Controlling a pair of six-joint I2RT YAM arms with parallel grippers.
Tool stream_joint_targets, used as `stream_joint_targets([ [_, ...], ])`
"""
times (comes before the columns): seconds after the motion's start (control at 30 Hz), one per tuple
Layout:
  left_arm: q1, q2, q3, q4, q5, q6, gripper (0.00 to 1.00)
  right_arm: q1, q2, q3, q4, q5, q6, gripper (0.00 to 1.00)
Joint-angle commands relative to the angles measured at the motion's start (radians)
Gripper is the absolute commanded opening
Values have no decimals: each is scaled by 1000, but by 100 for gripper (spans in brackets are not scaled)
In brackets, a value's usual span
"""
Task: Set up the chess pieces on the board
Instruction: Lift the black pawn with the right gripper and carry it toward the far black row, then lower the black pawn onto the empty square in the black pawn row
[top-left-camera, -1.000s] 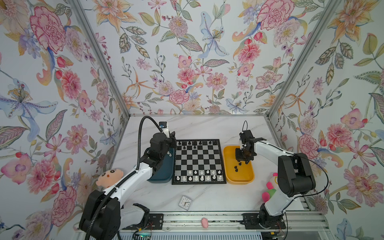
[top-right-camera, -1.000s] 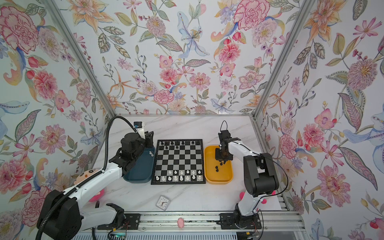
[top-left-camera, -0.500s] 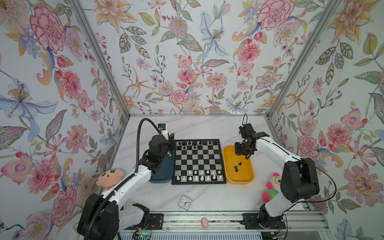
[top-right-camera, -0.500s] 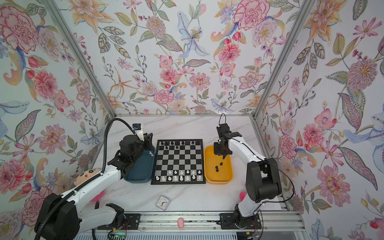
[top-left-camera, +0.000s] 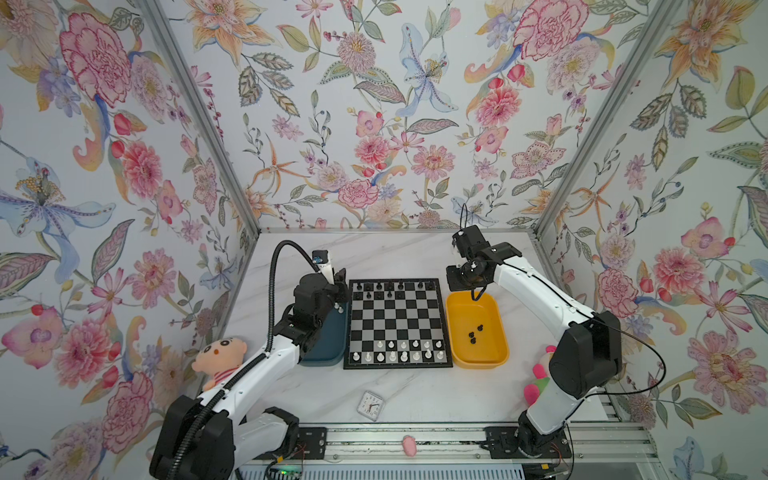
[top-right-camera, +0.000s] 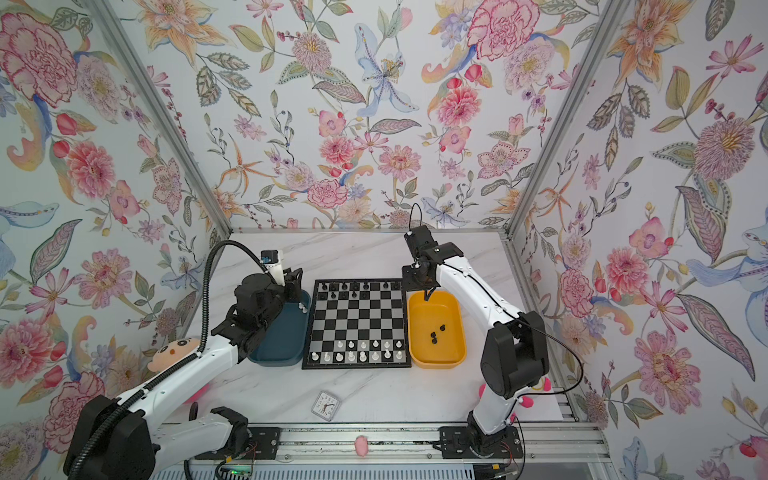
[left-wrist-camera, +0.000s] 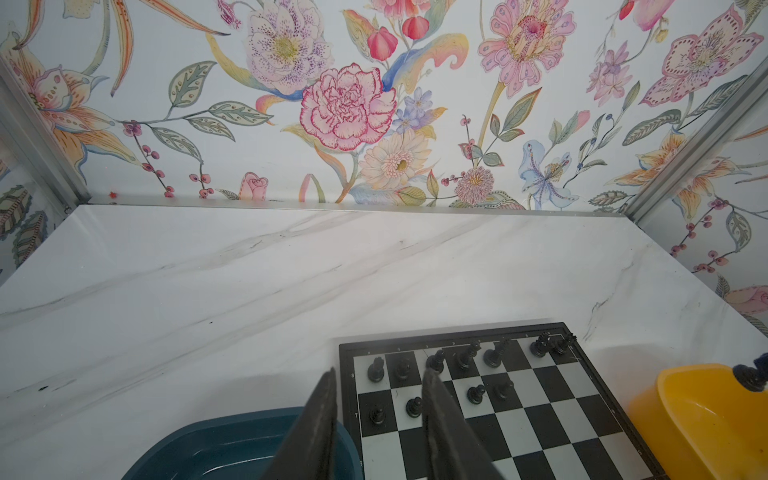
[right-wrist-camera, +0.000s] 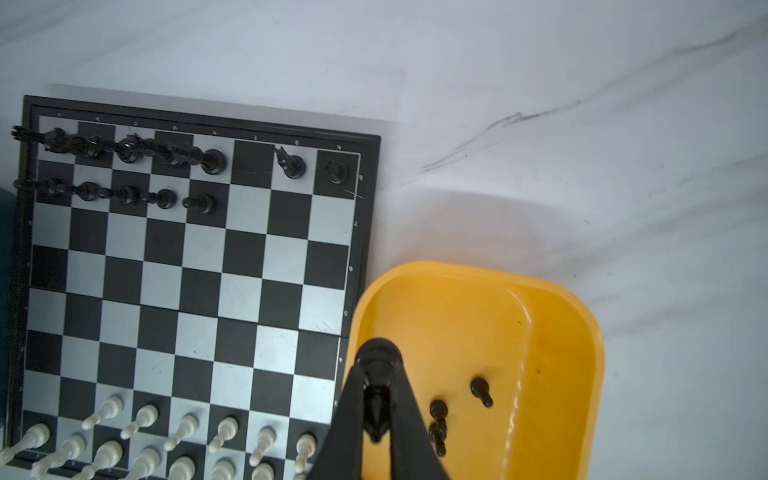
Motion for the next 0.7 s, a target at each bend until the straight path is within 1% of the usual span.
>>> stream_joint_targets([
  [0.0, 14, -27, -13, 15, 14, 7, 36, 34, 85, 74, -48, -8, -14, 1],
  [0.33, 15, -34, -34, 30, 40, -6, 37, 104, 281, 275, -49, -38, -21, 0],
  [0.67, 21, -34, -32, 21, 43, -3, 39, 125, 449, 444, -72, -58, -50, 0],
])
